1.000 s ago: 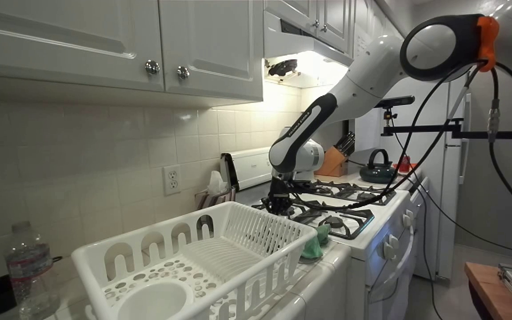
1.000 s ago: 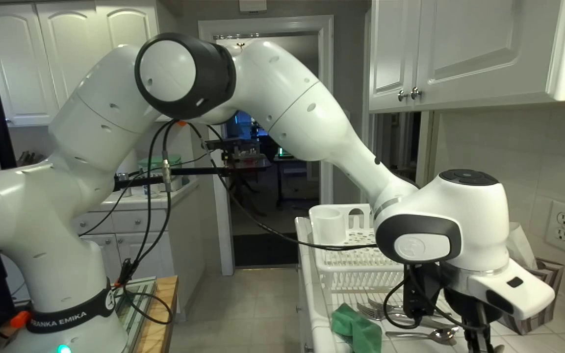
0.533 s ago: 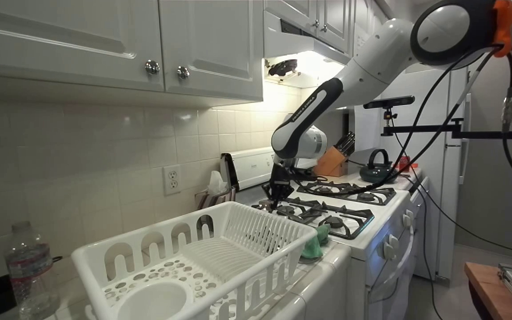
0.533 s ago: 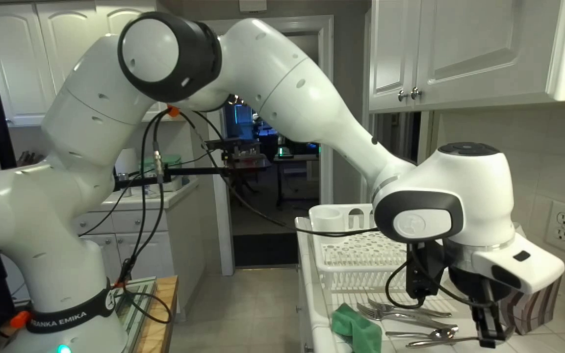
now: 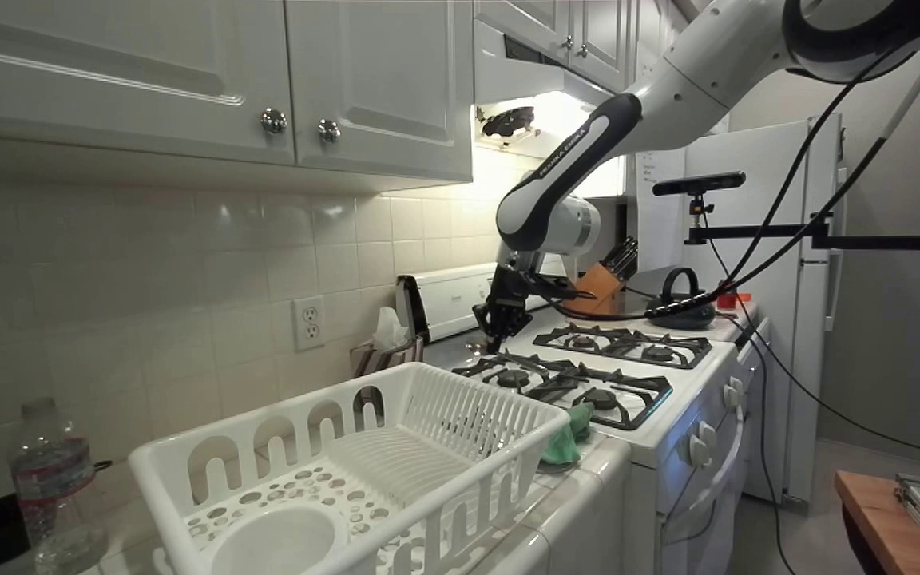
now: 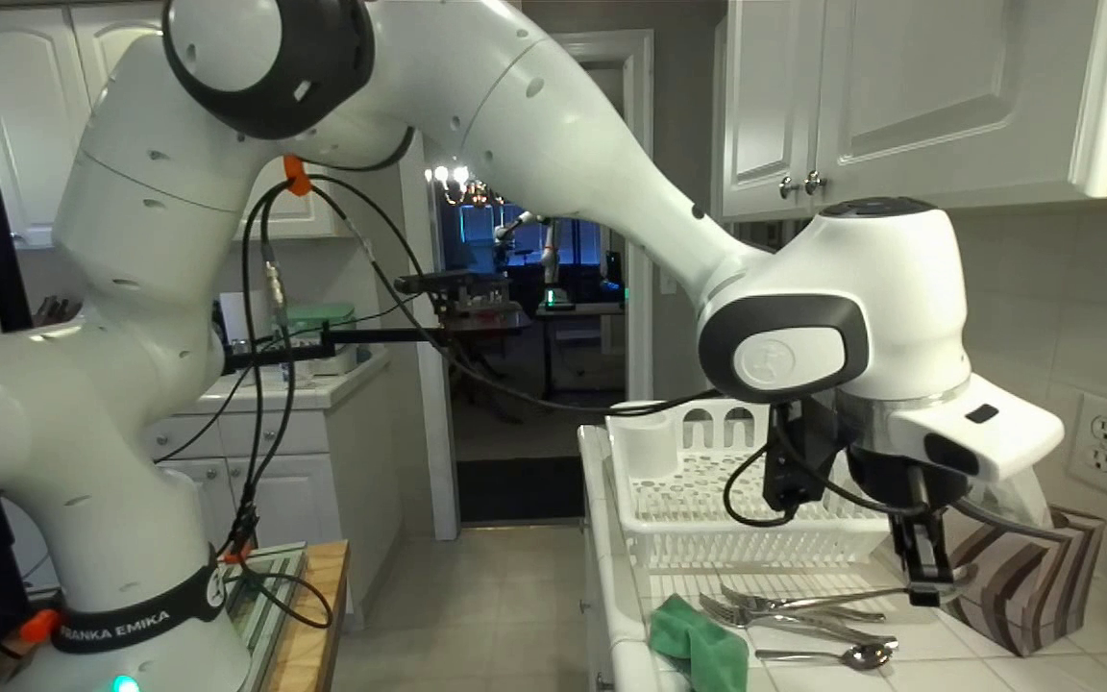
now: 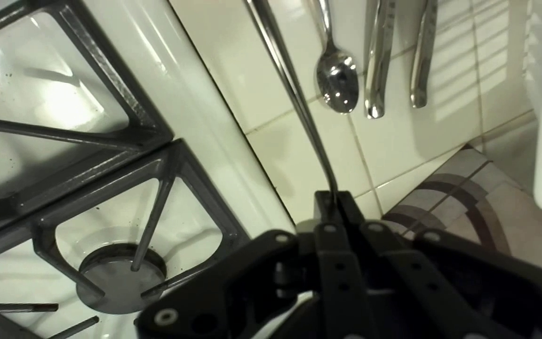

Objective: Put two silver spoons in the cutlery holder on the dishrack.

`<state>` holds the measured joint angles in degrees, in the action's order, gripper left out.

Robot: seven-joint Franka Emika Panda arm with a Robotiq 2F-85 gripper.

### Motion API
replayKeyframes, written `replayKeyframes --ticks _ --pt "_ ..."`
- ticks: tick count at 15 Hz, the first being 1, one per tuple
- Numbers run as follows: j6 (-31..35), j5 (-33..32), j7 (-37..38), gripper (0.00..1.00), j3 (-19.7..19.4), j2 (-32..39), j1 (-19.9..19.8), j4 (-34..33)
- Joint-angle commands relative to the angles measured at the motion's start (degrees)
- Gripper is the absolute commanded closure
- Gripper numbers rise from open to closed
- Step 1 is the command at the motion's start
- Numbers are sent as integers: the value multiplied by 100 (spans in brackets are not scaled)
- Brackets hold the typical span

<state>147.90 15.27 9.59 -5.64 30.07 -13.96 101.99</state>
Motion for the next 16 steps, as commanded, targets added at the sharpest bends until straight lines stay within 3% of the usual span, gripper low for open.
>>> replayKeyframes --ticks 1,7,8,16 --pt "112 181 -94 99 136 -578 81 602" --pt "-4 384 -296 99 444 -976 218 890" --pt "14 139 -58 99 245 -671 296 577" --pt "14 136 -54 96 205 -657 330 580"
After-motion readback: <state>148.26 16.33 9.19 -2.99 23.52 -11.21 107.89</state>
